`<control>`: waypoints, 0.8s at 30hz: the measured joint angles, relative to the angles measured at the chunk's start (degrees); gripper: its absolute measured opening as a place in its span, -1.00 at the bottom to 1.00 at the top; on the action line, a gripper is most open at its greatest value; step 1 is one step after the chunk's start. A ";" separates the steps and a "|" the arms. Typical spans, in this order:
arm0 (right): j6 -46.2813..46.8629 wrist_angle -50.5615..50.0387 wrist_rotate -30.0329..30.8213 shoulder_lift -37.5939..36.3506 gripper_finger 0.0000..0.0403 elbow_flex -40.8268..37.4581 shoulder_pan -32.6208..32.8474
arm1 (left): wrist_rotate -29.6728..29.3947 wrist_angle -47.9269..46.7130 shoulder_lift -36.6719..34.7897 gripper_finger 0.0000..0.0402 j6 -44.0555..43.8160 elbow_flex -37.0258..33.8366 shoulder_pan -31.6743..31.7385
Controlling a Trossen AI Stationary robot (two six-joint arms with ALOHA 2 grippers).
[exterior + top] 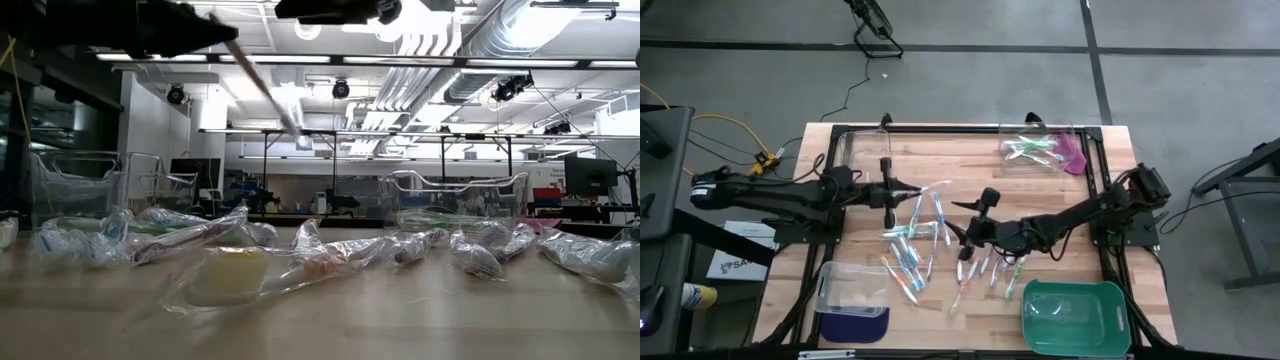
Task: Pick & Place Toothbrushes
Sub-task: Put the orange toothbrush into the top left transparent bin
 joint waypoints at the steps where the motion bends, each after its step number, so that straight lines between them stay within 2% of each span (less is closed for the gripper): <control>1: -0.12 -0.51 0.72 -0.03 0.21 0.00 0.01 | -1.84 -1.81 -1.02 -0.91 0.02 0.00 -0.02; 10: 0.05 -1.56 2.10 -0.01 0.21 0.00 -0.20 | -15.53 -16.92 -10.62 -0.91 -0.03 0.00 -0.02; 18: 0.13 -1.59 2.01 -0.01 0.21 0.00 -0.20 | -22.07 -30.57 -18.64 -0.91 1.40 0.00 -0.02; 24: 0.63 -2.74 1.76 0.01 0.21 0.00 -0.95 | -29.62 -39.70 -22.68 -0.91 1.33 0.00 -0.02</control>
